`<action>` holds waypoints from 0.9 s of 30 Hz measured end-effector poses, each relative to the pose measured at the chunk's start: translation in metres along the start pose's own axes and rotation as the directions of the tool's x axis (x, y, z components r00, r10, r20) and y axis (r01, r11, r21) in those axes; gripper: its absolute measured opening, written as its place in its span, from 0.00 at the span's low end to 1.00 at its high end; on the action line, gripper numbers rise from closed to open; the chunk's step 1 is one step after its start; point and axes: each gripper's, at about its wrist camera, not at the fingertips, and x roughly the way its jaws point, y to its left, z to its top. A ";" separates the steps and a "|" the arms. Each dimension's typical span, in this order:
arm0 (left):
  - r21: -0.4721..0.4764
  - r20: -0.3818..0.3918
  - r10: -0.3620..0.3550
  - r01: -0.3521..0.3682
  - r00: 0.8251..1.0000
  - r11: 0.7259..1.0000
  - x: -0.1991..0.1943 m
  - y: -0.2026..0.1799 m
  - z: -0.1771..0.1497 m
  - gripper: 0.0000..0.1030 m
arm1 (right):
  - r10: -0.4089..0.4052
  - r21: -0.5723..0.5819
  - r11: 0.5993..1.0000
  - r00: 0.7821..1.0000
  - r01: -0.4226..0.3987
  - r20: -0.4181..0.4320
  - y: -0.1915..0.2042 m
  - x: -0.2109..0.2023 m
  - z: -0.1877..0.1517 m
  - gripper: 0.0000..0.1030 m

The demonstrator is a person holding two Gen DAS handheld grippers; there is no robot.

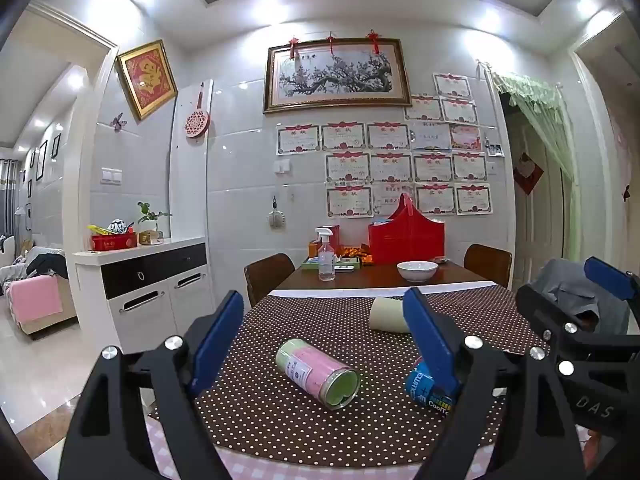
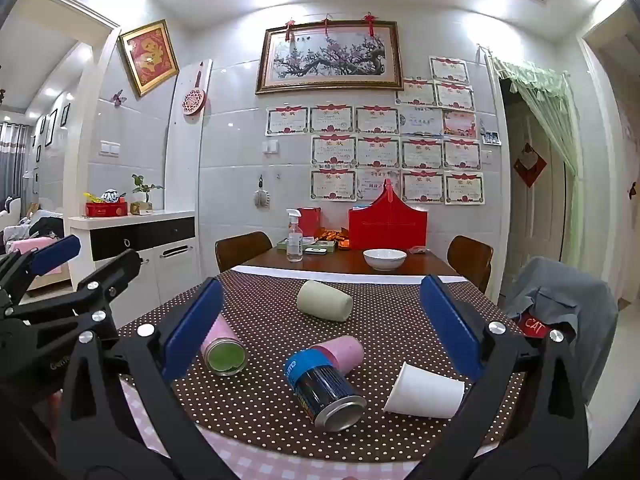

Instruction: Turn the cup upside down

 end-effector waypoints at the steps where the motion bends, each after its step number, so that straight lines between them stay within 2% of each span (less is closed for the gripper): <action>1: 0.000 -0.001 0.000 0.000 1.000 1.000 0.000 0.000 0.000 0.78 | 0.000 0.000 1.000 1.000 0.000 -0.001 0.000 0.000 0.000 0.94; 27: 0.004 -0.003 0.002 -0.002 1.000 1.000 0.003 0.001 0.002 0.78 | 0.002 0.002 1.000 1.000 -0.002 -0.014 -0.001 0.000 0.001 0.94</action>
